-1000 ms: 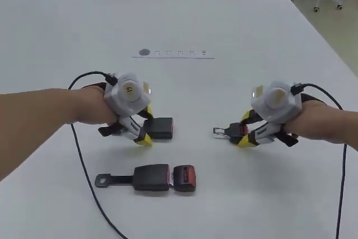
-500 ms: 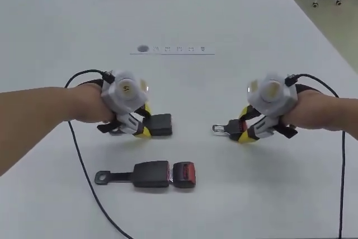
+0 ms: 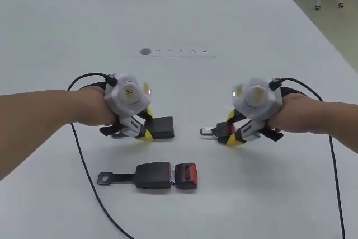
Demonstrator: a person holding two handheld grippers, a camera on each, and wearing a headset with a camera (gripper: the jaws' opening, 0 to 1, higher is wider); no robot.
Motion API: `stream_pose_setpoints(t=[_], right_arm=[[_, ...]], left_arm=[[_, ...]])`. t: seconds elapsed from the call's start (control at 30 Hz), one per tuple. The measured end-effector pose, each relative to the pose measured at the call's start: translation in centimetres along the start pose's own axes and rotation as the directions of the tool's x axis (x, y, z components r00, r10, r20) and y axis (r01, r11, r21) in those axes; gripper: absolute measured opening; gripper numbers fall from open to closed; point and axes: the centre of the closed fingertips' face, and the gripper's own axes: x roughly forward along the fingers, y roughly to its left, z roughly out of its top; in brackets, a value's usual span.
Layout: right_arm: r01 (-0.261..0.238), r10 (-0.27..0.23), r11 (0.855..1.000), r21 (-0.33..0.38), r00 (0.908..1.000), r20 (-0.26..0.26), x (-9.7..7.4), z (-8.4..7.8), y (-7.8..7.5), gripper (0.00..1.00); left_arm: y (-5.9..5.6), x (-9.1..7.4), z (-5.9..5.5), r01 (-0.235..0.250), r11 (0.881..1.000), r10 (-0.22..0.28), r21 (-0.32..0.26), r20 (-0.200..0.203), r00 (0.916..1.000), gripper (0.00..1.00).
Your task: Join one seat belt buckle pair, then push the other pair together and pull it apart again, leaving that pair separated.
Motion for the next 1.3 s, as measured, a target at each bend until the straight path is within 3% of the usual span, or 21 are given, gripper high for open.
stream_pose_setpoints(t=[0.33,0.53,0.7,1.0,1.03,1.3], right_arm=[[0.012,-0.011,0.999,-0.036,0.9999,0.004,1.9,3.3,-0.8,0.31],[0.022,-0.022,0.999,-0.043,0.9998,-0.002,2.6,4.2,-1.5,0.31],[0.019,-0.02,0.996,-0.088,0.9997,-0.014,3.1,5.4,-1.3,0.31],[0.02,-0.021,0.997,-0.08,0.9997,-0.008,3.7,5.8,-0.9,0.31],[0.008,-0.007,0.999,-0.037,0.9997,0.024,3.8,6.2,-0.6,0.31],[-0.004,0.005,1.0,-0.028,0.9987,0.051,3.6,6.1,-0.7,0.29]], left_arm=[[0.0,0.1,-0.1,0.004,1.0,-0.004,0.008,0.001,1.0,0.31],[0.0,0.1,-0.1,0.006,1.0,-0.006,0.018,-0.007,1.0,0.31],[0.1,0.2,-0.2,0.013,1.0,-0.013,0.021,-0.017,0.9998,0.31],[0.0,0.1,-0.1,0.022,1.0,-0.022,0.016,-0.012,0.9997,0.31],[0.0,0.1,-0.1,0.023,1.0,-0.022,0.016,-0.011,0.9997,0.31],[-0.1,0.1,0.0,0.039,0.999,-0.039,0.017,-0.002,0.9992,0.3]])
